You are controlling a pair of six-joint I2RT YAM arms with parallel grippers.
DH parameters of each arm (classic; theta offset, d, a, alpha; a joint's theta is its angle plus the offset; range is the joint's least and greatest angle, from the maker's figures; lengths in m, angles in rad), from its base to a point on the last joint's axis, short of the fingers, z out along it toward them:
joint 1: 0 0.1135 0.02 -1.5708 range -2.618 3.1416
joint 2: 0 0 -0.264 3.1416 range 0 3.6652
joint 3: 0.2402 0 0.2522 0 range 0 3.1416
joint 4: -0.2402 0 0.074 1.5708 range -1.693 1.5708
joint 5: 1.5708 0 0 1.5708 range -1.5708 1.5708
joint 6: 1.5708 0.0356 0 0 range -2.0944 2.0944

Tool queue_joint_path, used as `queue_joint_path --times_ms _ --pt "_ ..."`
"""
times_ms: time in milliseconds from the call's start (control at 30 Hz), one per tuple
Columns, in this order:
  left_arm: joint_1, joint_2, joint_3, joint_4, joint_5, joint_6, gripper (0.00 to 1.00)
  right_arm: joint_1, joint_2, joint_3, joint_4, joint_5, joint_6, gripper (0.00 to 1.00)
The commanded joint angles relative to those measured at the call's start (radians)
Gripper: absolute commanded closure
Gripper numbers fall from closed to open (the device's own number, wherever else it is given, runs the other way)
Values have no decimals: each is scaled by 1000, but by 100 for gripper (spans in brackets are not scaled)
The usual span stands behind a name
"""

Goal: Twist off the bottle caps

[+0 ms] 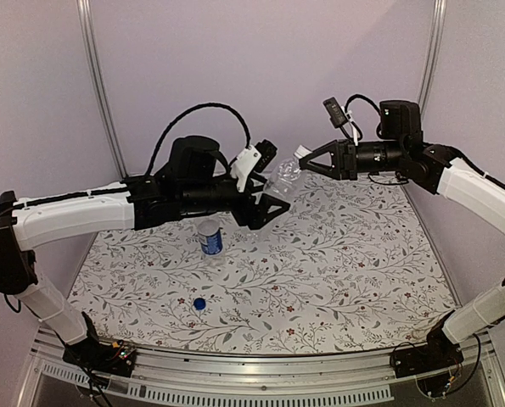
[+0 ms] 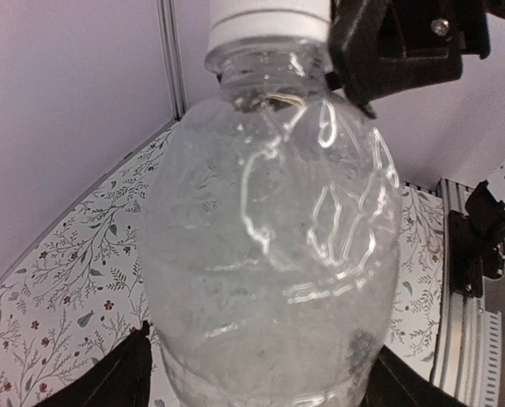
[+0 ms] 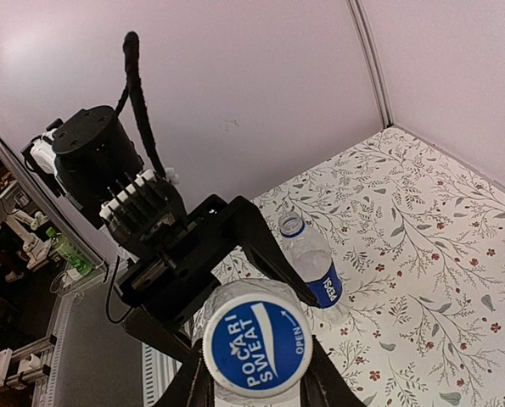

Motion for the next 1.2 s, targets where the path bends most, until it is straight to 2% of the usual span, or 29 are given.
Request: queue_joint_path --times_ms 0,433,633,667,733,900,933,1033,1167 --pt "-8 17 8 38 17 -3 22 6 -28 -10 42 -22 15 93" --pt "-4 22 -3 38 33 -4 30 6 -32 -7 39 -22 17 94" --pt "-2 15 -13 80 44 -3 46 6 -28 -15 43 -22 19 90" --pt "-3 12 -18 85 48 -3 47 6 -28 -16 43 -20 19 86" --pt "-2 10 -25 95 52 -4 50 6 -30 -23 48 -11 19 67" --pt "-3 -13 -87 174 51 -78 57 6 -43 -25 60 10 28 27" --pt "-3 -17 -107 204 52 -91 58 6 -47 -26 63 19 33 22" --pt "-3 -36 -178 309 54 -139 59 6 -53 -28 88 41 49 13" --pt "-4 -46 -266 444 58 -191 60 17 -47 -28 154 60 92 11"
